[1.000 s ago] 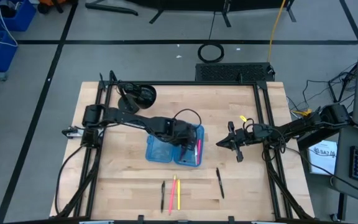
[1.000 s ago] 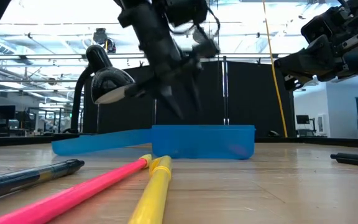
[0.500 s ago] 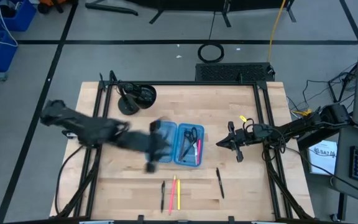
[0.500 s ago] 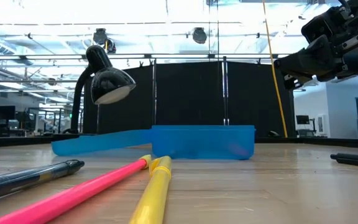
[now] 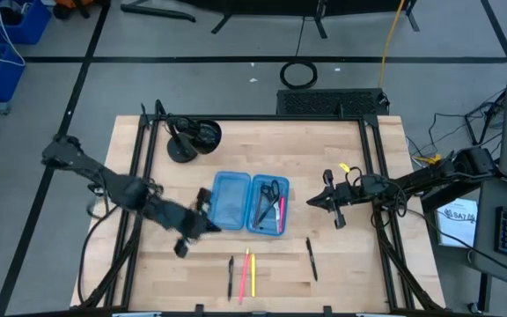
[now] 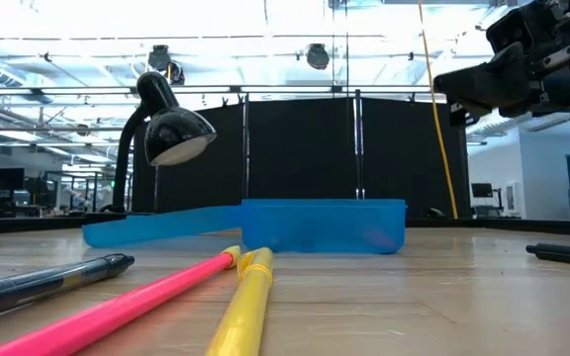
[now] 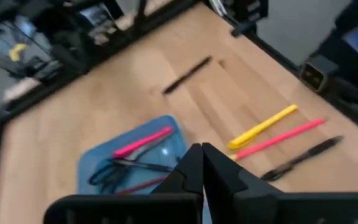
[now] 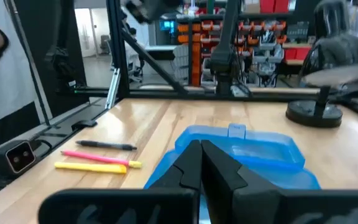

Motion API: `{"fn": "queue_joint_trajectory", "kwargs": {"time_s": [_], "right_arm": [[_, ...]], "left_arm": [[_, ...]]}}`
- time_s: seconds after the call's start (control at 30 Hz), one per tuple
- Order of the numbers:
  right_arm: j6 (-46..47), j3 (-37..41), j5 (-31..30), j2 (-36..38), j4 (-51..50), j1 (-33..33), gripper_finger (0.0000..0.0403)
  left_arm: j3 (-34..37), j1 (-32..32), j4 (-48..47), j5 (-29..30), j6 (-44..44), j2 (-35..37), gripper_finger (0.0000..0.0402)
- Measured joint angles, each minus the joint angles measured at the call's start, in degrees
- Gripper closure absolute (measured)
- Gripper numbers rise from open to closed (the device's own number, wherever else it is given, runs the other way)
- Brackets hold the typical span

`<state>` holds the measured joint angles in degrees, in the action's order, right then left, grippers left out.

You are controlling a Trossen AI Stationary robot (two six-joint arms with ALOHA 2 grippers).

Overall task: Pick & place school supplies into a supply box
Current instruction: Put the right black pen into the blue box

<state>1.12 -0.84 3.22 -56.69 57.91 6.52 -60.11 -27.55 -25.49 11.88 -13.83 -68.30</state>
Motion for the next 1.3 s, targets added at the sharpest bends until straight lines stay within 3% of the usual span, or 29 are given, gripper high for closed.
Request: {"fn": "queue_joint_trajectory", "kwargs": {"time_s": [0.2,0.4,0.5,0.6,0.8,0.9,1.03,1.17,1.3], "right_arm": [[-0.52,-0.02,-0.07,0.02,4.70,0.00,0.0399],[-1.13,-0.02,-0.11,0.02,6.98,0.00,0.0399],[0.31,-0.02,-0.13,0.00,6.84,0.00,0.0399],[1.68,-0.02,-0.17,0.00,6.84,0.00,0.0399],[4.59,-2.94,-1.56,0.09,5.80,0.00,0.0400],[3.40,-11.55,-2.79,0.56,-10.87,1.04,0.0402],[5.40,-34.44,-14.25,-1.67,-50.51,4.81,0.0402],[17.55,-56.60,-21.91,-8.52,-79.30,8.70,0.0403],[33.07,-73.34,-23.18,-15.37,-99.68,11.73,0.0403]], "left_arm": [[14.79,7.35,12.13,-5.70,-3.42,21.21,0.0397],[30.68,11.50,25.86,-13.68,2.94,40.24,0.0399],[38.20,11.11,30.60,-15.05,4.54,46.65,0.0399],[45.35,10.63,32.46,-11.88,5.05,51.57,0.0399],[56.22,10.64,38.31,-8.67,5.57,56.28,0.0399],[59.40,10.64,38.04,-5.00,5.43,56.44,0.0391],[59.40,10.70,34.26,-0.75,4.92,55.83,0.0378],[59.53,10.70,34.83,0.60,4.12,55.57,0.0376],[59.53,10.70,34.77,0.64,1.73,55.57,0.0386]]}}
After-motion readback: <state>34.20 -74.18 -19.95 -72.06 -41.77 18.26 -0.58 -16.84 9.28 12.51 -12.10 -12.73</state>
